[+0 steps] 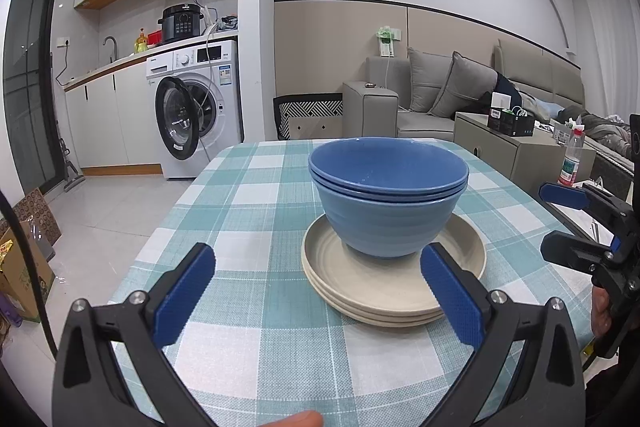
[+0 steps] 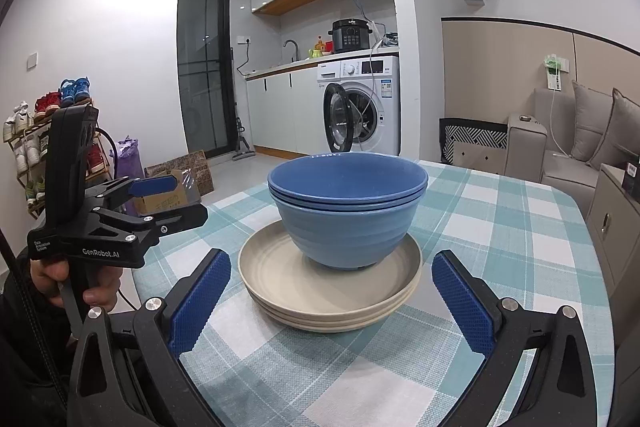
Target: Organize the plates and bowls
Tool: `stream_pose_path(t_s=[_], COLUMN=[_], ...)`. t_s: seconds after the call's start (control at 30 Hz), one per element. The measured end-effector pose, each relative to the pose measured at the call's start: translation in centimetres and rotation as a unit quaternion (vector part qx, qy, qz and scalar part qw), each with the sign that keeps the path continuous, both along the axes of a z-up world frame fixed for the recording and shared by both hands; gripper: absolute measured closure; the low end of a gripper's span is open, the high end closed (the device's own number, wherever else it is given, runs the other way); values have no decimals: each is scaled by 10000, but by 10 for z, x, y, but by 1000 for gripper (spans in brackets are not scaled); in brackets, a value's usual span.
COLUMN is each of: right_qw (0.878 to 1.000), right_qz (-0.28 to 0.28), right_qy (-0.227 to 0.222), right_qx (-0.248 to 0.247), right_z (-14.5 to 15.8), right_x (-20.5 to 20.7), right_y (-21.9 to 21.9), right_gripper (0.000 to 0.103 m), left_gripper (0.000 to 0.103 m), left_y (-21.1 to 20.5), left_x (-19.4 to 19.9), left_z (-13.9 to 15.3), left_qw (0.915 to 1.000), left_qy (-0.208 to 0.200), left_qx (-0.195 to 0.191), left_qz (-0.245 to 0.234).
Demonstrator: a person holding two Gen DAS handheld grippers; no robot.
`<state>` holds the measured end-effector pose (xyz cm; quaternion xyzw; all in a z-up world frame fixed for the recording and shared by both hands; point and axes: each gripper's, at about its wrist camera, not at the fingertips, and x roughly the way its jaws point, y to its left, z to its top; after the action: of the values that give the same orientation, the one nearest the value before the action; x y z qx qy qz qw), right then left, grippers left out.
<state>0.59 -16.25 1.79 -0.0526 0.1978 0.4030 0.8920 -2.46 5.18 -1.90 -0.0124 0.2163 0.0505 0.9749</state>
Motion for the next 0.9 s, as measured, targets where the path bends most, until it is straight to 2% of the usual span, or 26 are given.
stream_pose_path(t_s=[0.9], right_qw=[10000], right_qz=[27], right_qy=[-10], right_qx=[-12], right_z=[0], right_x=[0], right_y=[2], right_gripper=[0], left_gripper=[0], left_y=[-3], left_x=[2], left_z=[-3], left_qw=[10000], left_qy=[16], left_qx=[-2], left_qz=[-40])
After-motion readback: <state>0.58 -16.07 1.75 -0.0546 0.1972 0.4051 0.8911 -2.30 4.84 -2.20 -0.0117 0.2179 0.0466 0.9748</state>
